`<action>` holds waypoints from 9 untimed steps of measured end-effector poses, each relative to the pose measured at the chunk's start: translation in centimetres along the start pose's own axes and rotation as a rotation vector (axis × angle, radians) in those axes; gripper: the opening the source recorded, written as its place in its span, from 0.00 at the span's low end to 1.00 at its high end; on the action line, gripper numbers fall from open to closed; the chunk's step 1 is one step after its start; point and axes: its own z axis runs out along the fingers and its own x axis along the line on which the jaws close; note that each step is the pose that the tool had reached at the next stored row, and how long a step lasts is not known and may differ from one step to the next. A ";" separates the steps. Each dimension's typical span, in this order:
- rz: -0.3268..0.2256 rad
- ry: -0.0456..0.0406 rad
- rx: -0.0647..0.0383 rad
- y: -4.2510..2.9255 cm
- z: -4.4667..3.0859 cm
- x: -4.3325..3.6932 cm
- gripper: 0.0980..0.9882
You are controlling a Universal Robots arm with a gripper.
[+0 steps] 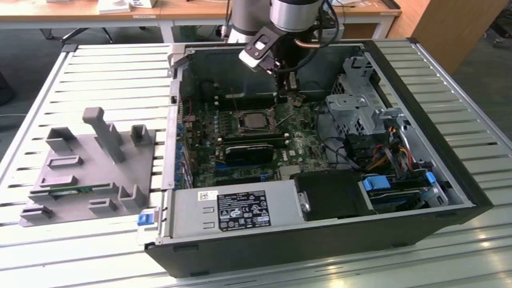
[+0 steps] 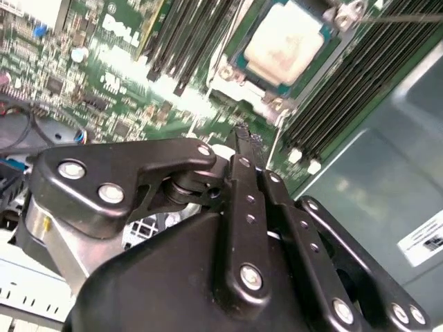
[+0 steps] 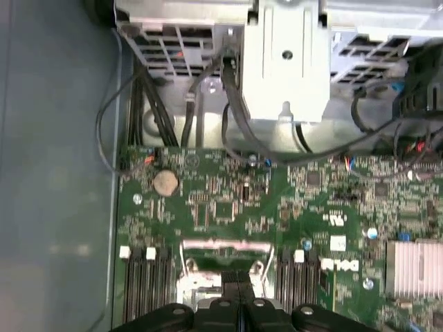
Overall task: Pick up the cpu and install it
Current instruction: 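Close the cpu cover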
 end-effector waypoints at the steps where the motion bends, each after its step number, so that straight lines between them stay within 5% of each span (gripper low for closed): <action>1: 0.000 -0.0002 0.000 0.72 0.06 0.28 0.01; 9: 0.000 -0.0031 0.001 1.71 0.16 0.66 0.01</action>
